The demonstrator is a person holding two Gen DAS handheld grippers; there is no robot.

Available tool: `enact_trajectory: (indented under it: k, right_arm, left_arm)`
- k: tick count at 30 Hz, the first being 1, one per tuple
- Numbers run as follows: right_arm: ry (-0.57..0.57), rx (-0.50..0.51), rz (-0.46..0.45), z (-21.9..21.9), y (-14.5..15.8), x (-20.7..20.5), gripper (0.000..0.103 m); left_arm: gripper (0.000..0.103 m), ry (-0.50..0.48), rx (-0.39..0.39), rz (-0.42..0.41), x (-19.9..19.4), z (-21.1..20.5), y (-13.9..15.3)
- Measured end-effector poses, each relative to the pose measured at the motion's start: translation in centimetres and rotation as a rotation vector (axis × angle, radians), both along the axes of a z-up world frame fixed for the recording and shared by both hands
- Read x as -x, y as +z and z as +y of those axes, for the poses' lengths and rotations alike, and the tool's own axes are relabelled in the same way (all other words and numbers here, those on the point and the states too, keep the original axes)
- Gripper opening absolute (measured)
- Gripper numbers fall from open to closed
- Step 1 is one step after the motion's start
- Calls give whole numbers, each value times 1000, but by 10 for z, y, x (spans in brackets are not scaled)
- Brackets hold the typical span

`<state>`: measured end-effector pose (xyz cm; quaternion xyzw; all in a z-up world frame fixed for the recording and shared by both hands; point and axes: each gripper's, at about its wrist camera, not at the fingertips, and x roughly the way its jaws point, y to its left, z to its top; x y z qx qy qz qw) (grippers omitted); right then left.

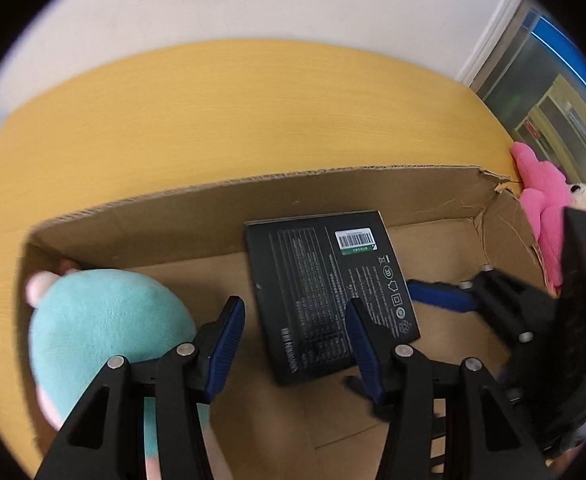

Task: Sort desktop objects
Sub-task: 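Carry the black box into the cardboard box and open the left gripper, then withdraw both grippers and move them to the black sunglasses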

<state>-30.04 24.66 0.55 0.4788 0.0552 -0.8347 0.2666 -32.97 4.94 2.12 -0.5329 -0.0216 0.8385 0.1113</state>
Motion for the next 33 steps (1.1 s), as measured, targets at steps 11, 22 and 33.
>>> enact_trajectory:
  k: [11, 22, 33]
  right_arm:
    - [-141, 72, 293, 21, 132, -136, 103]
    - [-250, 74, 433, 12, 164, -253, 103]
    - [-264, -4, 474, 7, 166, -297, 103]
  left_arm:
    - [85, 35, -22, 532, -200, -62, 167]
    - [85, 66, -12, 673, -305, -58, 161]
    - [85, 65, -18, 660, -323, -34, 135]
